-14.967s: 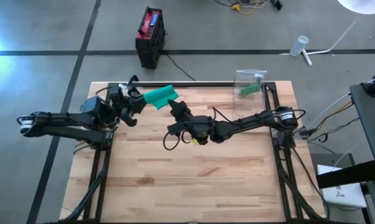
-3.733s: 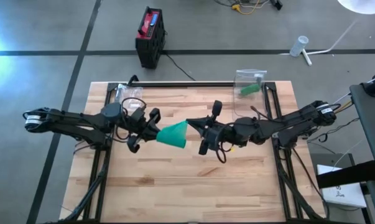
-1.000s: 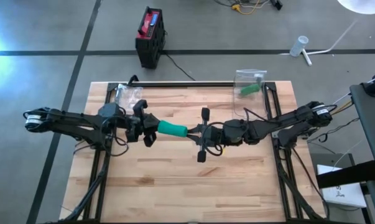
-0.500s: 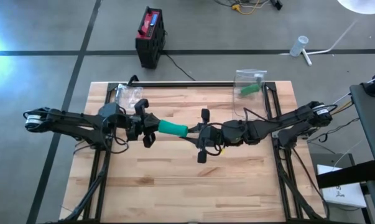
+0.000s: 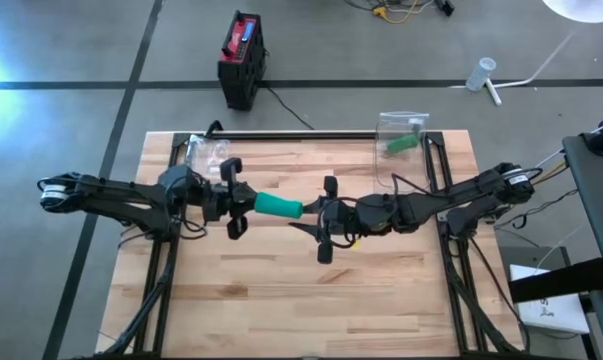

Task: Roll bandage
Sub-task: Roll the dark green bandage

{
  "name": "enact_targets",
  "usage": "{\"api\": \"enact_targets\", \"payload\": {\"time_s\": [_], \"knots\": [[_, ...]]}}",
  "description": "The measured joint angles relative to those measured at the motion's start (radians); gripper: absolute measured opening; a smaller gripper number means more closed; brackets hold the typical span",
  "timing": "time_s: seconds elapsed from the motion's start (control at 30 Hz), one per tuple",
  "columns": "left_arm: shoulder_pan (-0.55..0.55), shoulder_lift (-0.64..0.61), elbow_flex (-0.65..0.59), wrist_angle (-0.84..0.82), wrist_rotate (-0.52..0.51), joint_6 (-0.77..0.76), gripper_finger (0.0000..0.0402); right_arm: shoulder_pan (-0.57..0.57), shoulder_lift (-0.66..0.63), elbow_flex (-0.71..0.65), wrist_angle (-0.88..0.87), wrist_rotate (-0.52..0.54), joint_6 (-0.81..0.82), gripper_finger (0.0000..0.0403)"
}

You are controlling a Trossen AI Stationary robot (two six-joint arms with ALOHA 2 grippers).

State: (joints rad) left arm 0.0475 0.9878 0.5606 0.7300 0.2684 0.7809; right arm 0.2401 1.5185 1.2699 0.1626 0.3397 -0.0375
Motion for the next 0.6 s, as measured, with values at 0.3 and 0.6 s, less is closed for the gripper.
{"api": "enact_targets", "payload": {"time_s": [0.3, 0.6], "knots": [[-0.001, 0.0, 0.0, 0.0, 0.042, -0.135, 0.0009, 0.002, 0.0, 0.019, -0.06, 0.004, -0.113, 0.0174], [-0.001, -0.002, 0.0, -0.031, 0.093, -0.273, 0.0009, 0.029, -0.022, 0.019, -0.188, 0.223, -0.332, 0.0196]]}}
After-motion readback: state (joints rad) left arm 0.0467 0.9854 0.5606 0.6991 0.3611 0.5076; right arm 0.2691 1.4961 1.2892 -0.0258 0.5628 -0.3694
